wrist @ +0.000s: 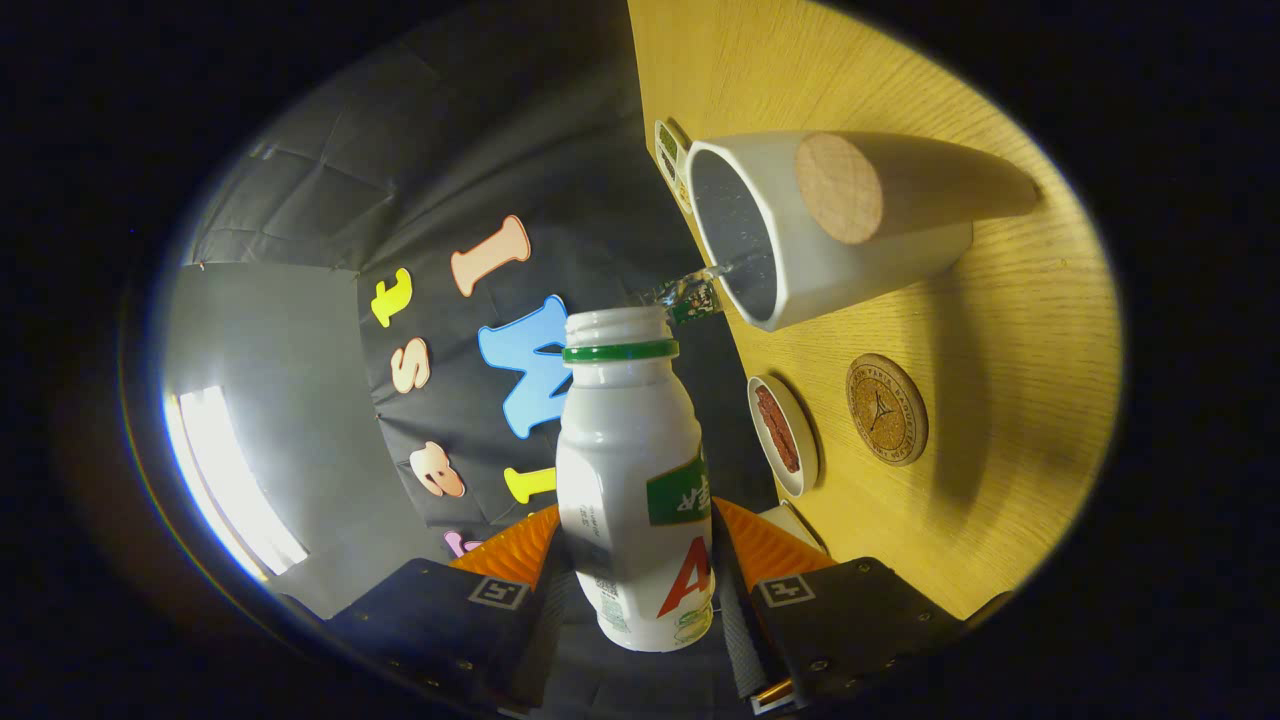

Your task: Take the bottle from table, then pour the juice into the cup, finally place the bottle on the coaster

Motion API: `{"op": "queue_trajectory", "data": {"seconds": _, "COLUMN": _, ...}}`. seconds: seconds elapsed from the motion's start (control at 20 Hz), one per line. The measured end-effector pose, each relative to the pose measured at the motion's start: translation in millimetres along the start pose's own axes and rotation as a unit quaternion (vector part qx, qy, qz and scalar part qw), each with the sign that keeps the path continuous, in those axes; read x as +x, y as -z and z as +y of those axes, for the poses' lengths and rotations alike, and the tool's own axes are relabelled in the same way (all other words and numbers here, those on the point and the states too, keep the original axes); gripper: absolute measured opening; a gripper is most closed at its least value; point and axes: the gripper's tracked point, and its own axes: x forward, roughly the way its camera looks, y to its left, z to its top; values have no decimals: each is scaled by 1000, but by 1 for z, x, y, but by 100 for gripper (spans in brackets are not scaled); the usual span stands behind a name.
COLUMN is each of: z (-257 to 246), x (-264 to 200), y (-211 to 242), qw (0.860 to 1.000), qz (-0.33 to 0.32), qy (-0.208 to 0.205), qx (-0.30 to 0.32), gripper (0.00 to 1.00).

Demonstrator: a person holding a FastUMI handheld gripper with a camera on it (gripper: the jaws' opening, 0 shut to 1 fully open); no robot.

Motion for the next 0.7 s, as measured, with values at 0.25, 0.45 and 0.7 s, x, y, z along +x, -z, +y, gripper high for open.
{"op": "queue_trajectory", "data": {"seconds": 0.25, "z": 1, "x": -2, "y": -2, "qw": 1000, "qz": -4, "qy": -3, "qx": 10, "gripper": 68}}
{"op": "queue_trajectory", "data": {"seconds": 0.45, "z": 1, "x": -1, "y": -3, "qw": 1000, "qz": -7, "qy": -5, "qx": 19, "gripper": 68}}
{"op": "queue_trajectory", "data": {"seconds": 0.7, "z": -1, "x": -1, "y": -7, "qw": 999, "qz": -12, "qy": -7, "qx": 32, "gripper": 68}}
